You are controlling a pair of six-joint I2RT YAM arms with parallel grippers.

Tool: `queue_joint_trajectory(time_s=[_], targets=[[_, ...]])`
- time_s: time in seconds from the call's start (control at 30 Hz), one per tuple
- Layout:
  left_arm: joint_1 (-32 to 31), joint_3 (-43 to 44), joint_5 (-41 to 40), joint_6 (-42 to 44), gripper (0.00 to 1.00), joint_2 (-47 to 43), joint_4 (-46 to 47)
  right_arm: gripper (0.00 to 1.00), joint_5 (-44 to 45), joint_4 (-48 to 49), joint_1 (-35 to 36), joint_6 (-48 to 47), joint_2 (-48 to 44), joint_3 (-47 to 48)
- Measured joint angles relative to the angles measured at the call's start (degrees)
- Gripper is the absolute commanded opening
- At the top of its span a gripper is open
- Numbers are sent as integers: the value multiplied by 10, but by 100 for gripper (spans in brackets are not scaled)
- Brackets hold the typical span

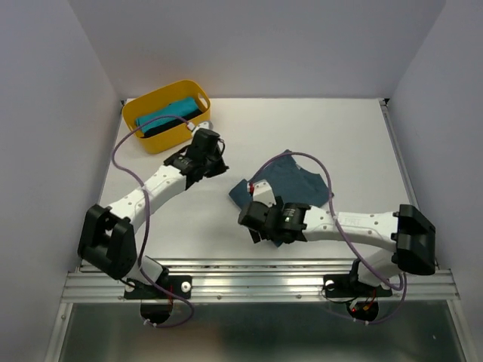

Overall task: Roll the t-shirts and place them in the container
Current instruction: Roll the T-shirt to the center of the board.

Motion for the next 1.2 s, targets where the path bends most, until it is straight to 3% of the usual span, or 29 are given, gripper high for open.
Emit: queue_joint_trajectory(time_s=[0.23, 0.4, 0.77, 0.93, 1.0, 1.2], targets=[[122, -87, -8, -17, 6, -86, -19, 82, 149, -76, 82, 21, 126, 49], [119, -93, 0, -17, 6, -94, -28, 81, 180, -72, 97, 6, 170, 44], [119, -122, 24, -20, 6, -101, -27, 75, 190, 14, 96, -58, 172, -31], [119, -130, 31, -23, 6, -111, -24, 58, 202, 51, 96, -71, 177, -39], [119, -134, 33, -24, 6, -115, -21, 38, 211, 62, 96, -74, 183, -42], [119, -146, 41, -26, 6, -122, -19, 6, 221, 77, 88, -76, 195, -43]])
